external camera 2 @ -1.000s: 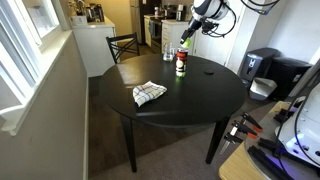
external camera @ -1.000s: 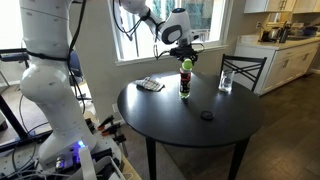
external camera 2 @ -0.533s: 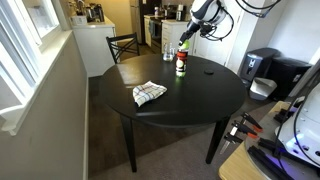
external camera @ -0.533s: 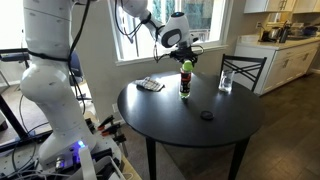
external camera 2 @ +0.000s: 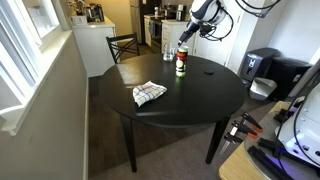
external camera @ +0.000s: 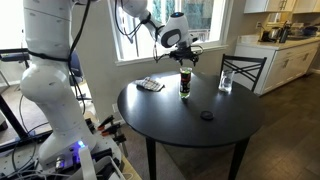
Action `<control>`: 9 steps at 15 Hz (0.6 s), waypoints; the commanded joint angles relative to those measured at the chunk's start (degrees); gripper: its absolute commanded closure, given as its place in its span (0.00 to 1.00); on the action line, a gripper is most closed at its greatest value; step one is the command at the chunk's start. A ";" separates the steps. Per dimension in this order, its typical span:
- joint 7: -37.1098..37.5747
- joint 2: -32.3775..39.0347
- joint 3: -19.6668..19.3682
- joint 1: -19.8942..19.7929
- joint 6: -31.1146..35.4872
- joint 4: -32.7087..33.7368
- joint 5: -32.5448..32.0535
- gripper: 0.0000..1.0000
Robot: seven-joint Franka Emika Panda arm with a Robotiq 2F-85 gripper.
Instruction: Put the green tennis ball inside the glass container
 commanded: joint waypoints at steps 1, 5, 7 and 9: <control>-0.48 -0.85 0.79 -0.86 1.66 -1.57 0.81 0.00; -0.97 -1.67 0.81 -1.32 1.68 -2.35 1.04 0.00; 0.47 -0.06 0.18 -0.53 -0.03 -0.01 -0.44 0.00; 0.47 -0.03 0.16 -0.55 -0.05 0.00 -0.46 0.00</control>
